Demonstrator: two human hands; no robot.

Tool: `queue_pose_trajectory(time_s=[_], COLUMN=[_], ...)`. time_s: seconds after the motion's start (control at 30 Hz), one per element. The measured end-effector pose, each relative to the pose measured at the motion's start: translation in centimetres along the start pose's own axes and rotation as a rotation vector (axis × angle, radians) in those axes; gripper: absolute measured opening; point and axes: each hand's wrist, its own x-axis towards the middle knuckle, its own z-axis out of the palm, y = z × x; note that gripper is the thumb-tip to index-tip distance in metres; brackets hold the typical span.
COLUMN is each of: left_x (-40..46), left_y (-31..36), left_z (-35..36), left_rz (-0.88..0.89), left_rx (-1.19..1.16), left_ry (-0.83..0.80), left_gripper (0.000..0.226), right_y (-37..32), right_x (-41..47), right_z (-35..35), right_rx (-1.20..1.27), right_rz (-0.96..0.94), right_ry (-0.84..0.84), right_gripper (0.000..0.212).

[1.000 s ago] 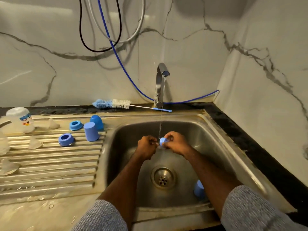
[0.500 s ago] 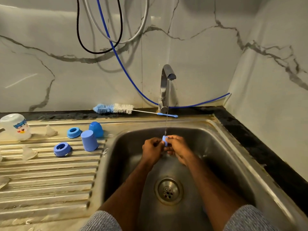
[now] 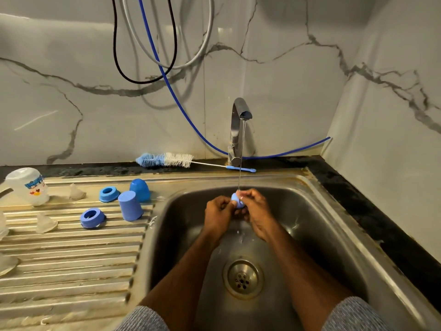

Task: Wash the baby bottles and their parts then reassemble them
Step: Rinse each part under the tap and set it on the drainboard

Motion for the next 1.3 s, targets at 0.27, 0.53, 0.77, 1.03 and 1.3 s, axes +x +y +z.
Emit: queue_pose_trajectory(time_s=[0.27, 0.53, 0.77, 1.03, 1.3], left_x=[0.5, 0.4, 0.8, 0.3, 0.4], left_y=[-0.4, -0.8, -0.9, -1.1, -0.5], left_z=[-1.6, -1.2, -0.6, -0.2, 1.1], left_rz=[0.220, -0.007, -0.148, -0.022, -0.091], left_rx=[0.329, -0.152, -0.372, -0.161, -0.245], left_ry=[-0.075, -0.091, -0.056, -0.110, 0.048], left_gripper=[0.010, 0.017, 0.027, 0.045, 0.035], right_y=[0.2, -1.4, -1.4, -1.7, -1.0], right_x=[-0.6, -1.1, -0.8, -0.4, 0.0], right_z=[1.9, 0.9, 0.8, 0.7, 0.3], right_rx=[-0.053, 0.352, 0.394, 0.428, 0.202], right_rz=[-0.016, 0.114, 0.085, 0.109, 0.238], right_ry=[0.142, 0.011, -0.013, 0.064, 0.164], right_gripper=[0.021, 0.014, 0.003, 0.008, 0.022])
